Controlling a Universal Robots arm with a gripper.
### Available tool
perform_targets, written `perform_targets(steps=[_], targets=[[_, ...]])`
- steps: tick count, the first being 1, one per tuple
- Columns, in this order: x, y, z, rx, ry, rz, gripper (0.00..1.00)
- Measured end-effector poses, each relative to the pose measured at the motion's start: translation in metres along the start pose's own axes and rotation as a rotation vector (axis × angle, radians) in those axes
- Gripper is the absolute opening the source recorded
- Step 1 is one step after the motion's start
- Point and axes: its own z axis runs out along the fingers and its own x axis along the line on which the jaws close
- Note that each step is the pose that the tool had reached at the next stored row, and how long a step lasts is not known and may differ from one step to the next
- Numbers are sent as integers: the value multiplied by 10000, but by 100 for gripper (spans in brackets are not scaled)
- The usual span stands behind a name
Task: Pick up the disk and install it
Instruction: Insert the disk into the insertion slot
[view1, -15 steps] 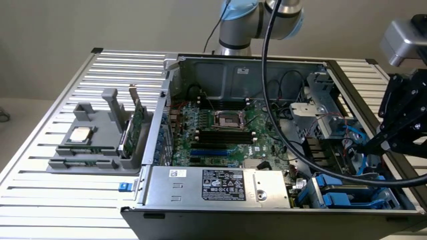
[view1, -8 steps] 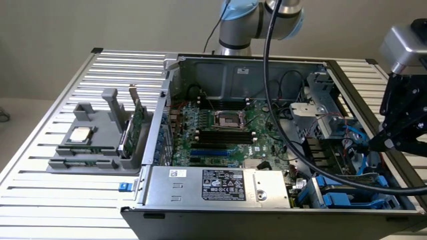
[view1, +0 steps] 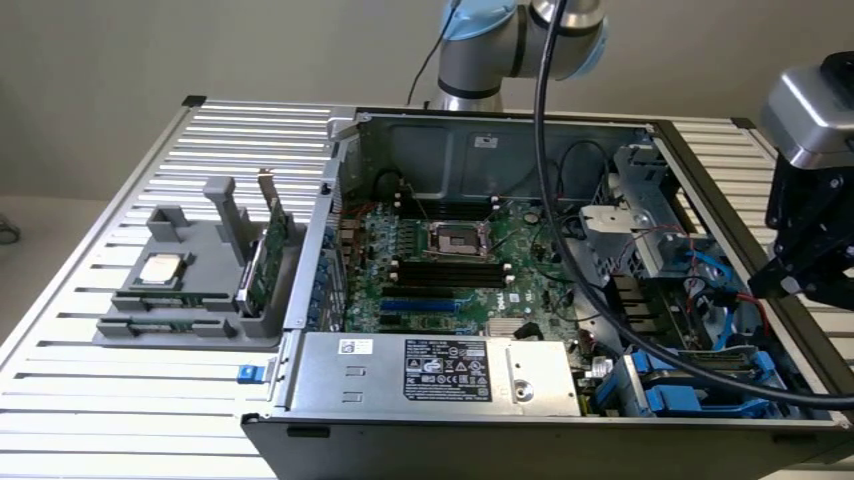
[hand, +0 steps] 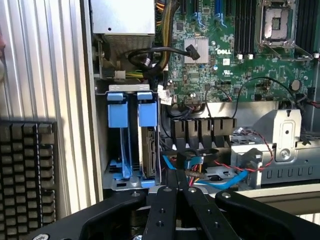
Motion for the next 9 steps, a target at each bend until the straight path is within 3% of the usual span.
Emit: perform_targets(steps=[4, 9], targets=[[0, 0, 2, 166, -75, -612, 11], [2, 1, 14, 268, -150, -1521, 11]])
